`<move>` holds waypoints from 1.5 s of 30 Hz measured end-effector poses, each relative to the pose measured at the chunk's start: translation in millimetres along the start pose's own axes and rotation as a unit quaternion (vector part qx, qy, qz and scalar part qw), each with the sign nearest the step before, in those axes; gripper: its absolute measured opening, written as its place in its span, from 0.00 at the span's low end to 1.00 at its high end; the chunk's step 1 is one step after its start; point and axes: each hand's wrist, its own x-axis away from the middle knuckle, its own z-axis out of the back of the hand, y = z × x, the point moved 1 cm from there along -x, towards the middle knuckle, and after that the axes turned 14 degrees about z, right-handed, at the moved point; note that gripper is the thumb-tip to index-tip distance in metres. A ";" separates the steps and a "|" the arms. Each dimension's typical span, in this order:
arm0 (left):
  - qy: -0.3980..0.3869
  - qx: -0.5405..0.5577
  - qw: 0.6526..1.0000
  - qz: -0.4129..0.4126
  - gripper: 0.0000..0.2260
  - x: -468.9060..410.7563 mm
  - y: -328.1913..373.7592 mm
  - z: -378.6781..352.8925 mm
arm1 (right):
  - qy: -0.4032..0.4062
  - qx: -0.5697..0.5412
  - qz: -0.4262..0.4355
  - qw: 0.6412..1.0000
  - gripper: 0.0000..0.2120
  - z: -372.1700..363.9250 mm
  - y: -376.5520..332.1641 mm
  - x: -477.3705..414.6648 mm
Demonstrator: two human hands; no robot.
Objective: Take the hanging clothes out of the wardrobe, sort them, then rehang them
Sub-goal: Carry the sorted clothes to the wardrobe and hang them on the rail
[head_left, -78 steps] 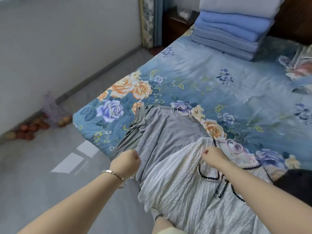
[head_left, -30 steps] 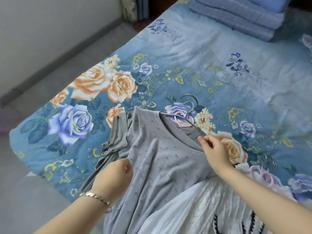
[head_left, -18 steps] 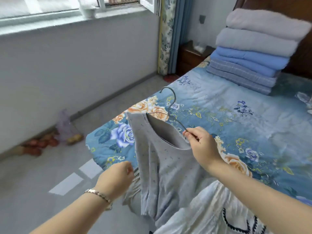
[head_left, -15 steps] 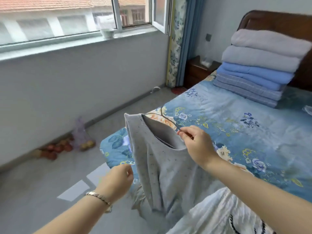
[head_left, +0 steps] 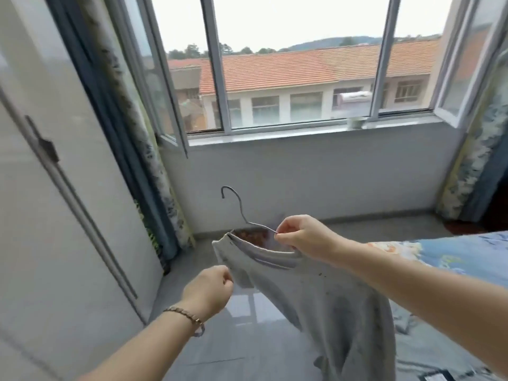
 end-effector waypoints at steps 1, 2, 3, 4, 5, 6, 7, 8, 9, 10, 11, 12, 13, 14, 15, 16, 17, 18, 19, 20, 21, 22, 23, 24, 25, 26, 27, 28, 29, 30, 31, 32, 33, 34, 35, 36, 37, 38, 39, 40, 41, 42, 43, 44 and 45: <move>0.016 0.005 0.999 0.032 0.08 14.8 -16.0 6.6 | -0.020 -0.009 0.019 1.000 0.07 -12.1 -11.1 1.9; 0.028 0.012 0.997 0.065 0.08 30.9 -31.4 12.3 | -0.040 -0.018 0.040 0.998 0.05 -24.9 -22.1 5.4; 0.038 0.019 0.994 0.099 0.08 48.9 -46.9 17.2 | -0.060 -0.025 0.063 0.996 0.04 -38.7 -32.8 10.8; 0.048 0.024 0.990 0.132 0.08 68.6 -61.1 21.2 | -0.081 -0.029 0.086 0.993 0.03 -53.3 -43.9 17.5; 0.057 0.027 0.985 0.161 0.08 89.8 -74.5 24.9 | -0.104 -0.033 0.109 0.988 0.03 -68.3 -54.6 25.9; 0.069 0.029 0.980 0.186 0.07 111.4 -87.3 28.4 | -0.129 -0.034 0.132 0.982 0.04 -83.2 -66.0 35.4; 0.081 0.032 0.974 0.210 0.06 133.2 -99.3 31.9 | -0.155 -0.036 0.154 0.975 0.05 -97.8 -77.9 45.3; 0.093 0.033 0.967 0.236 0.06 156.3 -111.4 35.8 | -0.181 -0.038 0.173 0.967 0.06 -111.7 -90.9 56.4; 0.108 0.036 0.959 0.261 0.06 180.9 -123.5 40.2 | -0.207 -0.042 0.188 0.959 0.07 -125.5 -104.9 67.9; 0.121 0.039 0.950 0.286 0.06 205.5 -135.5 44.5 | -0.230 -0.049 0.200 0.951 0.07 -138.1 -119.6 79.3; 0.134 0.045 0.940 0.312 0.07 231.8 -148.2 48.5 | -0.250 -0.057 0.209 0.944 0.06 -150.9 -135.3 90.4; 0.144 0.052 0.929 0.337 0.08 257.8 -161.0 52.5 | -0.268 -0.067 0.216 0.937 0.06 -162.8 -151.9 101.3; 0.153 0.059 0.918 0.361 0.08 284.8 -174.3 56.9 | -0.284 -0.075 0.225 0.929 0.06 -175.0 -169.1 112.6; 0.161 0.064 0.906 0.386 0.08 313.3 -188.2 61.1 | -0.303 -0.080 0.236 0.920 0.06 -187.7 -187.2 125.5; 0.170 0.067 0.894 0.410 0.08 342.4 -203.0 65.4 | -0.320 -0.085 0.248 0.910 0.06 -200.9 -205.3 139.2; 0.181 0.073 0.880 0.433 0.09 371.8 -217.2 69.8 | -0.336 -0.088 0.263 0.900 0.07 -213.9 -223.5 153.3; 0.193 0.081 0.864 0.458 0.10 402.1 -230.9 73.9 | -0.351 -0.092 0.277 0.890 0.07 -227.3 -241.4 167.6; 0.203 0.088 0.848 0.482 0.10 431.5 -243.9 77.1 | -0.365 -0.096 0.286 0.881 0.07 -239.6 -259.2 182.3; 0.212 0.093 0.832 0.505 0.11 461.0 -255.6 80.4 | -0.380 -0.107 0.291 0.872 0.07 -252.3 -277.0 197.1; 0.221 0.097 0.814 0.528 0.10 492.3 -267.4 83.4 | -0.396 -0.123 0.289 0.863 0.07 -265.8 -295.9 212.9; 0.231 0.098 0.797 0.549 0.10 522.7 -278.2 86.1 | -0.412 -0.142 0.282 0.855 0.06 -279.7 -313.9 227.7; 0.244 0.097 0.779 0.569 0.09 553.6 -287.8 89.0 | -0.426 -0.164 0.271 0.848 0.07 -293.7 -331.4 243.3; 0.256 0.094 0.763 0.585 0.09 584.5 -296.6 92.2 | -0.438 -0.185 0.261 0.840 0.08 -308.2 -348.1 259.1; 0.267 0.092 0.749 0.600 0.10 615.8 -306.0 95.5 | -0.449 -0.202 0.252 0.833 0.07 -322.5 -365.3 275.7; 0.270 0.094 0.736 0.613 0.11 646.3 -314.2 99.8 | -0.459 -0.209 0.246 0.828 0.06 -336.5 -382.9 292.1; 0.264 0.095 0.727 0.627 0.12 676.5 -321.8 104.6 | -0.467 -0.214 0.245 0.823 0.04 -350.5 -401.1 308.8; 0.247 0.093 0.721 0.640 0.12 705.0 -329.6 109.4 | -0.472 -0.218 0.242 0.819 0.04 -364.3 -419.2 324.3; 0.225 0.091 0.718 0.652 0.12 731.8 -337.5 114.2 | -0.476 -0.227 0.232 0.818 0.05 -378.1 -436.2 339.1; 0.206 0.092 0.713 0.664 0.12 755.5 -344.3 119.6 | -0.477 -0.233 0.218 0.819 0.04 -391.9 -452.1 351.9; 0.195 0.092 0.704 0.677 0.12 778.5 -352.6 125.3 | -0.478 -0.234 0.207 0.821 0.03 -404.3 -468.7 365.1; 0.193 0.092 0.692 0.690 0.13 798.9 -360.4 131.3 | -0.479 -0.230 0.200 0.823 0.05 -416.8 -484.8 376.4; 0.194 0.093 0.680 0.701 0.13 818.4 -369.3 137.6 | -0.478 -0.225 0.198 0.826 0.08 -429.9 -502.3 386.8; 0.193 0.094 0.672 0.709 0.12 833.6 -376.1 144.2 | -0.472 -0.223 0.201 0.829 0.12 -441.8 -518.7 394.9; 0.192 0.092 0.668 0.713 0.11 847.5 -382.2 151.6 | -0.465 -0.220 0.206 0.832 0.15 -452.2 -535.8 403.6; 0.192 0.089 0.663 0.718 0.09 859.7 -388.1 159.7 | -0.461 -0.221 0.211 0.833 0.17 -461.4 -553.5 412.6; 0.197 0.082 0.658 0.722 0.08 870.5 -394.6 167.9 | -0.459 -0.229 0.213 0.832 0.17 -470.1 -572.2 420.2; 0.207 0.075 0.652 0.725 0.08 879.7 -401.9 176.7 | -0.460 -0.241 0.211 0.828 0.17 -479.6 -591.5 426.1; 0.216 0.067 0.650 0.725 0.10 887.8 -410.8 185.4 | -0.460 -0.251 0.213 0.825 0.16 -487.5 -610.3 431.2; 0.223 0.063 0.649 0.725 0.10 894.3 -420.0 193.9 | -0.456 -0.260 0.217 0.823 0.15 -496.5 -629.1 435.4; 0.225 0.059 0.649 0.725 0.10 899.7 -430.6 202.5 | -0.454 -0.265 0.225 0.820 0.15 -505.4 -648.8 438.9; 0.223 0.056 0.648 0.726 0.10 903.3 -440.5 211.3 | -0.451 -0.270 0.235 0.818 0.14 -517.4 -669.2 440.0; 0.224 0.055 0.646 0.728 0.09 906.3 -451.2 219.8 | -0.449 -0.280 0.241 0.814 0.10 -527.4 -689.1 441.9; 0.228 0.056 0.642 0.730 0.09 908.3 -461.8 229.4 | -0.449 -0.296 0.240 0.808 0.07 -537.3 -708.3 443.5; 0.235 0.054 0.639 0.730 0.09 910.1 -472.5 240.0 | -0.451 -0.309 0.240 0.802 0.05 -547.6 -727.6 444.6; 0.244 0.049 0.636 0.730 0.09 911.8 -484.3 251.6 | -0.451 -0.320 0.254 0.794 0.05 -561.2 -747.4 443.8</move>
